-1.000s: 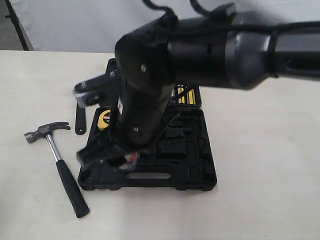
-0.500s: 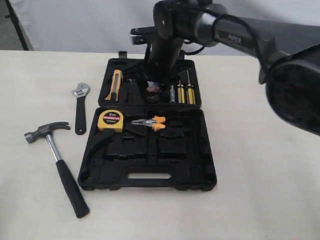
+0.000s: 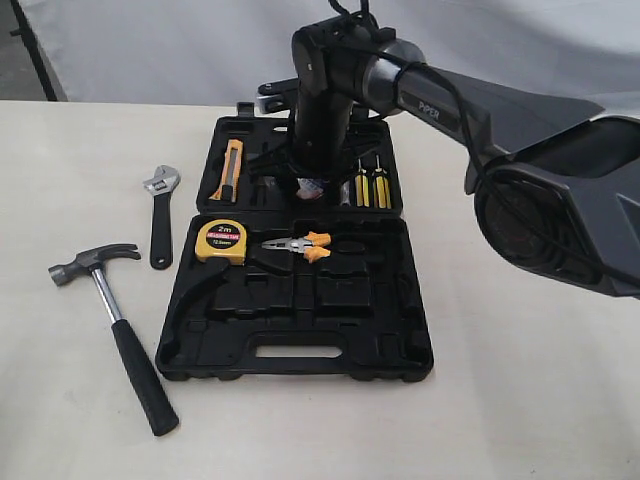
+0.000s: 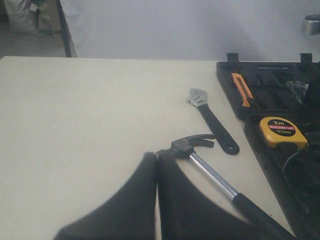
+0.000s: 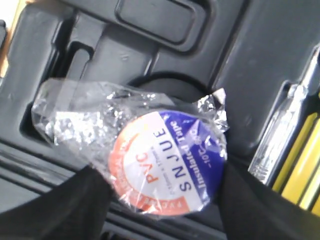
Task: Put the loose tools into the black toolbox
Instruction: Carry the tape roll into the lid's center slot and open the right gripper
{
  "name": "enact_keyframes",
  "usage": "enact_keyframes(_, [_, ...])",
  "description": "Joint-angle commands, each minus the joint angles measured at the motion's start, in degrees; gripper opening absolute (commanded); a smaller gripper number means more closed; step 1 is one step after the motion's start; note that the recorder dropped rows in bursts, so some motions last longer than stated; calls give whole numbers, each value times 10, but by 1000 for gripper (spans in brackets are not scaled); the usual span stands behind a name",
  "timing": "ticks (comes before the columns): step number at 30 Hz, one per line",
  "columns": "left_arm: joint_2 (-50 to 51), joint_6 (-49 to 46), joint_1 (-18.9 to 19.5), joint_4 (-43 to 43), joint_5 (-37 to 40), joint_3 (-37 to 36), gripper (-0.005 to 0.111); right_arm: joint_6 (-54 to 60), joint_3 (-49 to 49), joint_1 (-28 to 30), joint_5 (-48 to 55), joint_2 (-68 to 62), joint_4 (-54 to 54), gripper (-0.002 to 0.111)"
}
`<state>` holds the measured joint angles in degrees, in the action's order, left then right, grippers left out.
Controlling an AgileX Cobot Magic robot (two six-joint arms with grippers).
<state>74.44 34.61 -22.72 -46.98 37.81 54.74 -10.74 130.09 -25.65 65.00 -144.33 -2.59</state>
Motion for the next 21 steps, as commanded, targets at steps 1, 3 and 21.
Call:
enact_keyframes(1, [-5, 6, 2, 8, -10, -5, 1, 1, 4, 4, 0, -10, -5, 17])
enact_keyframes(3, [-5, 6, 2, 8, -10, -5, 1, 1, 4, 4, -2, -11, -5, 30])
enact_keyframes(21, [-5, 6, 2, 8, -10, -5, 1, -2, 4, 4, -33, -13, -4, 63])
